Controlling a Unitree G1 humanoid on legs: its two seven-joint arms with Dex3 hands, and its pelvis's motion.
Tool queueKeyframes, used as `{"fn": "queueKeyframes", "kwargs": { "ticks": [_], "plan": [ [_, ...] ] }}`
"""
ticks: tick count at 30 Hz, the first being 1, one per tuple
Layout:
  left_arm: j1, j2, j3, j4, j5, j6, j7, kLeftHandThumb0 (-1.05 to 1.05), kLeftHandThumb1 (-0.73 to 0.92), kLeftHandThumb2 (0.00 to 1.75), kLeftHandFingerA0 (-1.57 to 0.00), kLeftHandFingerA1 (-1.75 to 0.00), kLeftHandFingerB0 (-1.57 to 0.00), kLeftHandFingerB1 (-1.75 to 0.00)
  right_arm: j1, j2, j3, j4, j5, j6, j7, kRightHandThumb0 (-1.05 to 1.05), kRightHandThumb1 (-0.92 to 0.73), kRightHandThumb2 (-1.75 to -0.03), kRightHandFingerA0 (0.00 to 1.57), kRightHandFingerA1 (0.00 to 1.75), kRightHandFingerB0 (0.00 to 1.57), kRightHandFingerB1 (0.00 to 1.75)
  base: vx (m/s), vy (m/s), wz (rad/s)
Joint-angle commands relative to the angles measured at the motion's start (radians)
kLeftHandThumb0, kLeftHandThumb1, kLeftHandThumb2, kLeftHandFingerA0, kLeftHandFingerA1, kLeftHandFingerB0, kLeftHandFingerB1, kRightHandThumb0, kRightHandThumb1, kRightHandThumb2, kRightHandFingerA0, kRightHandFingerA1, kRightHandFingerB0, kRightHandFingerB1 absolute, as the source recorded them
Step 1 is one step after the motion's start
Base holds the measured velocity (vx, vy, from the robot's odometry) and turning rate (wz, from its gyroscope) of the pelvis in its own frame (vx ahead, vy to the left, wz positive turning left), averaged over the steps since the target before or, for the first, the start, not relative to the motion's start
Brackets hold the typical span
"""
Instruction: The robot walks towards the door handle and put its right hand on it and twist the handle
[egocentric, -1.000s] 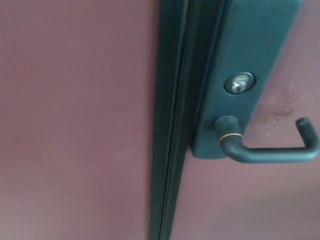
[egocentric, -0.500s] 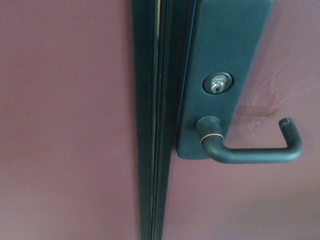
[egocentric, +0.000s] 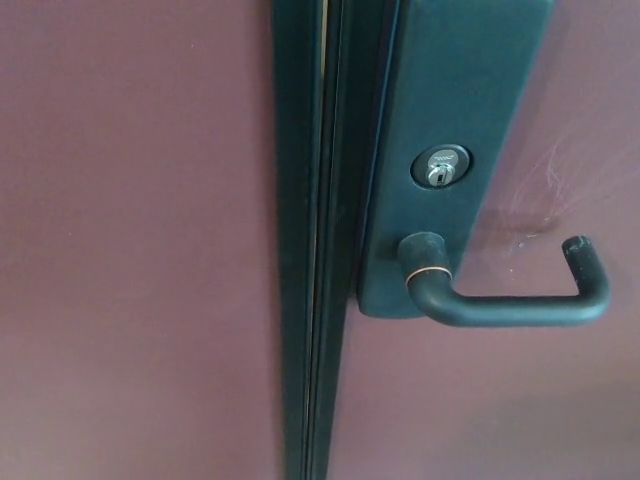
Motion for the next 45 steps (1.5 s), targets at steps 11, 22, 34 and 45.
{"fn": "queueKeyframes", "kwargs": {
  "ticks": [11, 22, 34, 45],
  "plan": [
    [0.008, 0.031, -0.011, 0.003, 0.021, -0.007, 0.009, -0.23, 0.57, 0.57, -0.74, -0.51, -0.56, -0.43, 0.261, 0.005, -0.206, -0.798, 0.215, -0.1, 0.028, -0.38, -0.54, -0.57, 0.45, 0.39, 0.44, 0.36, 0.0, 0.0, 0.0],
    [0.011, 0.035, -0.01, 0.0, 0.018, -0.014, -0.017, -0.24, 0.57, 0.57, -0.73, -0.5, -0.56, -0.43, 0.367, 0.024, -0.337, -1.378, 0.486, -0.038, 0.054, -0.48, -0.44, -0.83, 0.43, 0.67, 0.52, 0.6, 0.0, 0.0, 0.0],
    [0.012, 0.033, -0.037, 0.002, 0.043, -0.019, -0.01, -0.23, 0.57, 0.57, -0.75, -0.5, -0.58, -0.43, 0.393, -0.233, -0.351, -1.794, 0.631, 0.125, 0.21, -0.65, -0.49, -0.56, 0.44, 0.58, 0.49, 0.45, 0.0, 0.0, 0.0],
    [0.013, 0.037, -0.041, 0.002, 0.033, -0.013, -0.013, -0.23, 0.57, 0.57, -0.74, -0.49, -0.58, -0.43, 0.154, -0.479, -0.281, -1.858, 0.66, 0.276, 0.236, -0.64, -0.46, -0.56, 0.58, 0.49, 0.55, 0.38, 0.0, 0.0, 0.0]
  ]
}}
